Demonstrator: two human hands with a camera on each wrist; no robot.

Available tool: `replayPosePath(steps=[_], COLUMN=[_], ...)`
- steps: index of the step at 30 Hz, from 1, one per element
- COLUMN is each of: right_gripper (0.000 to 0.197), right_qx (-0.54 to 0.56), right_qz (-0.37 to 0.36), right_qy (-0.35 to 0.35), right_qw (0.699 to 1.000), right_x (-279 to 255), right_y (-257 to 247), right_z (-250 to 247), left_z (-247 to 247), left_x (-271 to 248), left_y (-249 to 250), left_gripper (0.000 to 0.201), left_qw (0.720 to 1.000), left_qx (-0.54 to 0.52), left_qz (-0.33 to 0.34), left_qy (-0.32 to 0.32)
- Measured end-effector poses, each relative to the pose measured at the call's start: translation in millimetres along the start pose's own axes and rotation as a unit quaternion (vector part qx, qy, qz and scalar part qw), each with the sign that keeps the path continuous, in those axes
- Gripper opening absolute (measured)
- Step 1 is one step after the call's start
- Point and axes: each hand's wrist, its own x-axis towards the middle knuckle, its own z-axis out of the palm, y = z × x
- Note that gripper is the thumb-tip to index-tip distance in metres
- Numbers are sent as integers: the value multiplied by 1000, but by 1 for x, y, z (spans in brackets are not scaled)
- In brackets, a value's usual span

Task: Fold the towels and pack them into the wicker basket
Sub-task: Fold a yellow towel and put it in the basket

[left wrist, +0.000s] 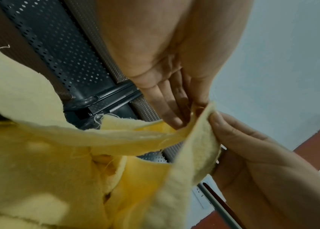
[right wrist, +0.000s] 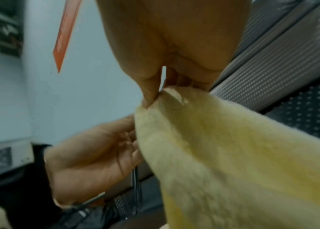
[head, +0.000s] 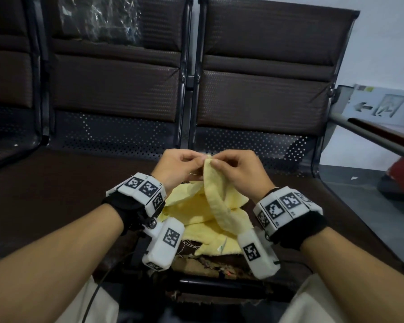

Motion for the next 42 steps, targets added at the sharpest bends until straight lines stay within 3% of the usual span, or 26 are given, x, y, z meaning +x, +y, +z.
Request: replayPosePath(steps=[6,10,15,21,26,31,36,40,42], right_gripper=[1,13,11,10,17,30,30,39,47], right_qx=[-7,15,56,80,66,-101,-292,-487,-518], right_qz=[11,22,42,23,22,-5,-22,37,97], right_qy=[46,75,79,86,18,-53,-151,-249,-269], right_qw=[999,997,994,993,997,993,944,837,806], right_x=[3,5,6,5,4,2,-2,-10,-15], right_y=[0,1,1,2,7,22,37,51,57], right_z=[7,8,9,10,2,-10,-26,-35,-39], left_z=[-3,-1,-4,-3,-9,-28,-46,-59,-67], left_x=[0,0,-1,3,5,8,7,4,2], left_y=[2,2,-2,-10,-11,-6,-1,4,4], left_gripper=[21,25,23,12,14,28,33,18,20], left_qw=[999,999,997,997,993,997,989,970,965], left_qx=[-43,-37,-28,61,75,14,-53,-73,-16], left_qz=[-18,-22,-5,53,86,46,11,-40,-51], left_qy=[-9,-21,-68,-11,1,54,140,229,256])
